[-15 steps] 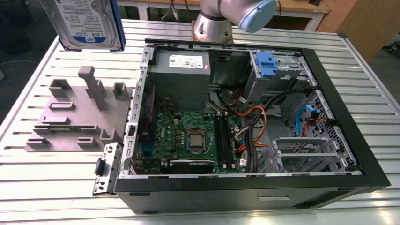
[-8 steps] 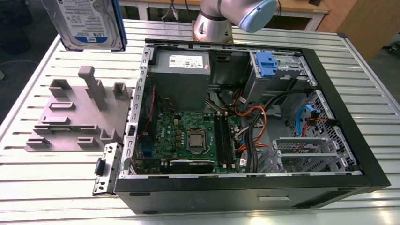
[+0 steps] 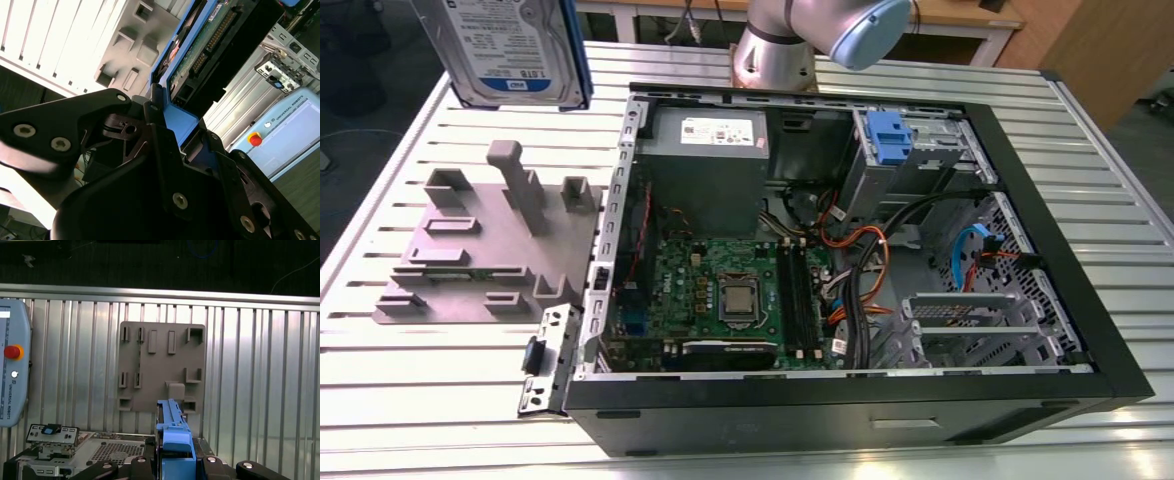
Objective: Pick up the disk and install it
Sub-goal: 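Pick up the disk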
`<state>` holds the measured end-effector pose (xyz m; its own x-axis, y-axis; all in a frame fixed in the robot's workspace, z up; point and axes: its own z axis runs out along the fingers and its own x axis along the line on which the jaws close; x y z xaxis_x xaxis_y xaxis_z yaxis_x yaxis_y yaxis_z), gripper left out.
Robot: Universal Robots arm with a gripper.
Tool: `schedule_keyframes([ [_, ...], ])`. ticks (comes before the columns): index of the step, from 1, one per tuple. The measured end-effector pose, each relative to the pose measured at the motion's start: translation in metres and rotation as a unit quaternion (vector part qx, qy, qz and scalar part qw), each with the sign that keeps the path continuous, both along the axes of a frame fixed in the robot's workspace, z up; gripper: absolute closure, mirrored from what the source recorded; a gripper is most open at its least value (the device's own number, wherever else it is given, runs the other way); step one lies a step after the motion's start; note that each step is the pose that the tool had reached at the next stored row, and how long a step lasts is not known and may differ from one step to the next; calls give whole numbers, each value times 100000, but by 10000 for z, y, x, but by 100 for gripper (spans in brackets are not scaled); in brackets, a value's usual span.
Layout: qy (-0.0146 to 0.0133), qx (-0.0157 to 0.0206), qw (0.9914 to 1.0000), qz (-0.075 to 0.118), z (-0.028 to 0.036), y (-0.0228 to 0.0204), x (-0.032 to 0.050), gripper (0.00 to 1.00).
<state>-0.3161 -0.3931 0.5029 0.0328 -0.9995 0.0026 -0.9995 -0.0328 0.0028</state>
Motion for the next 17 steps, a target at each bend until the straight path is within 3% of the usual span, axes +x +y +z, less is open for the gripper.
schedule_keyframes([
  [9,1,1,100000,-2,0,-23,14,64],
  [17,-3,1,100000,-2,0,-31,78,64],
])
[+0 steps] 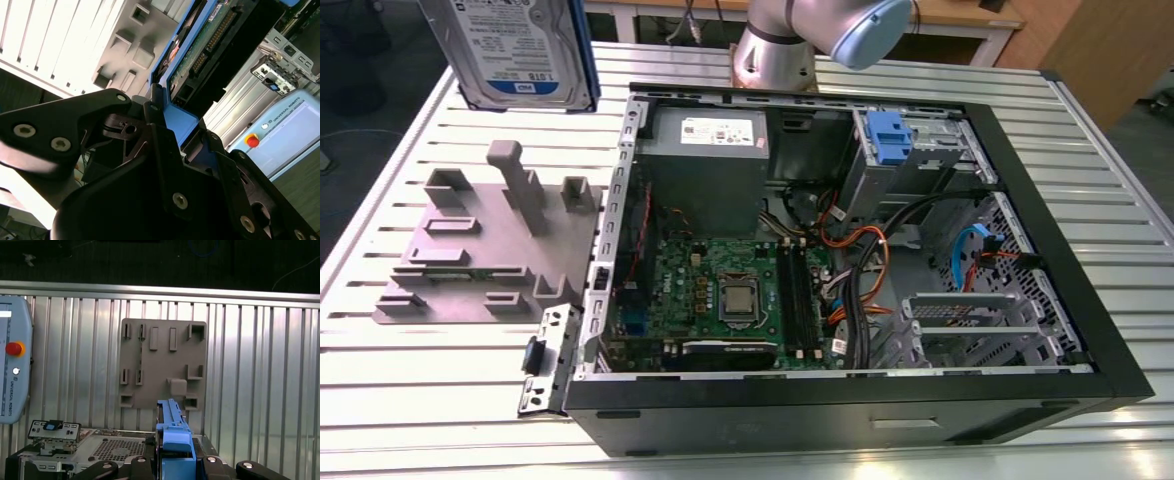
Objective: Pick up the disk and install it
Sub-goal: 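Pick up the disk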
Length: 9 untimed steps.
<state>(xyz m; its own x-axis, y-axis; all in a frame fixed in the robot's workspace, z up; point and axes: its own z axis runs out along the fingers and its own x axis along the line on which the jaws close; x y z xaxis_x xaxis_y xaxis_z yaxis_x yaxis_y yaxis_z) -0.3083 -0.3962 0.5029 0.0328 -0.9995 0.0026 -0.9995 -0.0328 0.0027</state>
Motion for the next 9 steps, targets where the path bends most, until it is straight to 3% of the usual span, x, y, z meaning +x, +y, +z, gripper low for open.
schedule_keyframes([
  [9,4,-3,100000,-1,0,-2,56,64],
])
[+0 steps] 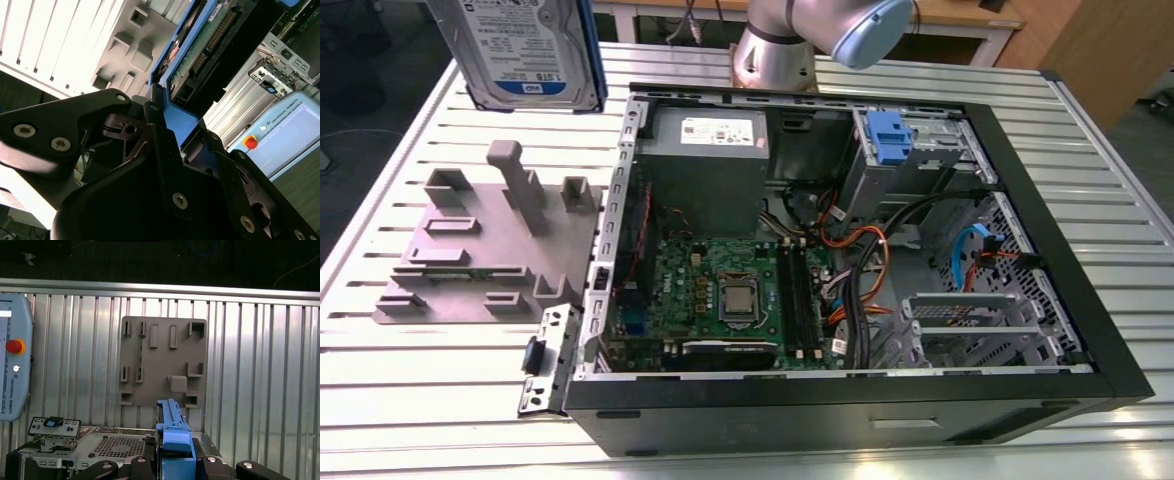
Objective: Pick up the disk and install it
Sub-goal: 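Pick up the disk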
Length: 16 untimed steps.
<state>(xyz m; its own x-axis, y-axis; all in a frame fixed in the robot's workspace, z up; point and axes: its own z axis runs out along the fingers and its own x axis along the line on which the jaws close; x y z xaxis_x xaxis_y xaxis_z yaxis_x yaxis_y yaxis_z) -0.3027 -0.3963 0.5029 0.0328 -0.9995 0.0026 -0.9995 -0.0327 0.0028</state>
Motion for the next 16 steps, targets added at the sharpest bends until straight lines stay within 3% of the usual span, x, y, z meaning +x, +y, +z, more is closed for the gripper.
schedule_keyframes([
  [16,-2,2,100000,2,0,-1,48,64],
])
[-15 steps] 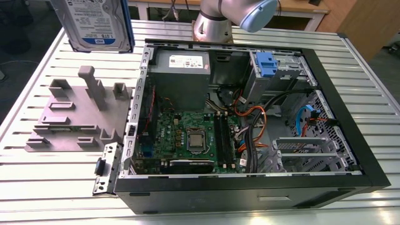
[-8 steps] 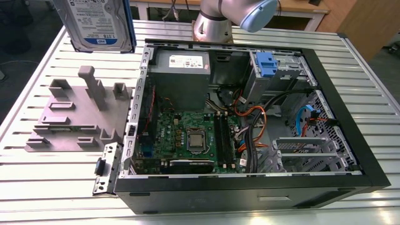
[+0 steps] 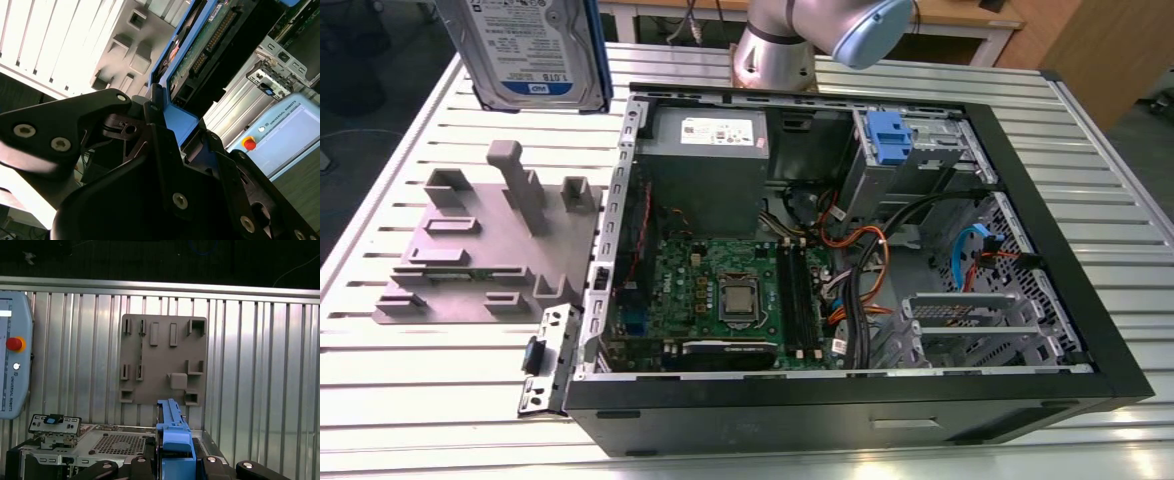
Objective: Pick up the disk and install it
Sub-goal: 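Pick up the disk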
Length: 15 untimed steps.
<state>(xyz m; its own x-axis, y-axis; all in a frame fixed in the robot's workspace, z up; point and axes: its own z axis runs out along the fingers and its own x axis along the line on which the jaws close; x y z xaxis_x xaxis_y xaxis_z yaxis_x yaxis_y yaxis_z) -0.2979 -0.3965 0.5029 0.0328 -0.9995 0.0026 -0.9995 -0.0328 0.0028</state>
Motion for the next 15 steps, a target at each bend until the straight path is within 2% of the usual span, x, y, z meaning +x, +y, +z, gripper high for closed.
schedule_keyframes([
  [9,3,-1,100000,6,0,-11,7,64],
  [15,-5,2,100000,1,-2,-135,29,64],
])
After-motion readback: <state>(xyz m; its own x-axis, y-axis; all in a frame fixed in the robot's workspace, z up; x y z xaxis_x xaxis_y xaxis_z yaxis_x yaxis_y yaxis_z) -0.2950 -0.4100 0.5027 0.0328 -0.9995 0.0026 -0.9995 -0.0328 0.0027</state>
